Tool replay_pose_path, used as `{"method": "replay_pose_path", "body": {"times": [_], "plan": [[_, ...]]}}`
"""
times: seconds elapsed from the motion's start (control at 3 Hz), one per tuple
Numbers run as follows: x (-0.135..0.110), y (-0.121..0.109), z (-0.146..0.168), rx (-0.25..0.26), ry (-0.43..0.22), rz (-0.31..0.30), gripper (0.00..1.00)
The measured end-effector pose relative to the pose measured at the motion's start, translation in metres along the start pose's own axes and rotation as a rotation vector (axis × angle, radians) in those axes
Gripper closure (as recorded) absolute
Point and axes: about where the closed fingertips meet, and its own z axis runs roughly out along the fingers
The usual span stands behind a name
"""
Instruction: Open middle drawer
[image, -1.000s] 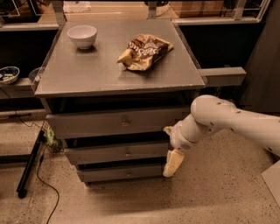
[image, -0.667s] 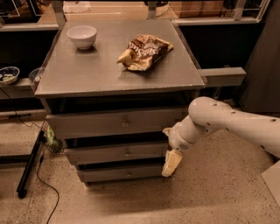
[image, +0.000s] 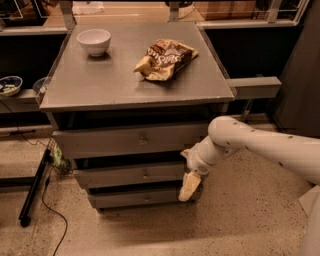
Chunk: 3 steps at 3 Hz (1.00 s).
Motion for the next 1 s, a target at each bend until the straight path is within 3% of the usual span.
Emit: {"method": "replay_pose_path", "body": {"times": [0.33,1.0], "plan": [[0.0,0.0,0.0,0.0,0.0,0.0,0.0],[0.004,-0.004,0.026,0.094,0.077,0.045,0.0]]}}
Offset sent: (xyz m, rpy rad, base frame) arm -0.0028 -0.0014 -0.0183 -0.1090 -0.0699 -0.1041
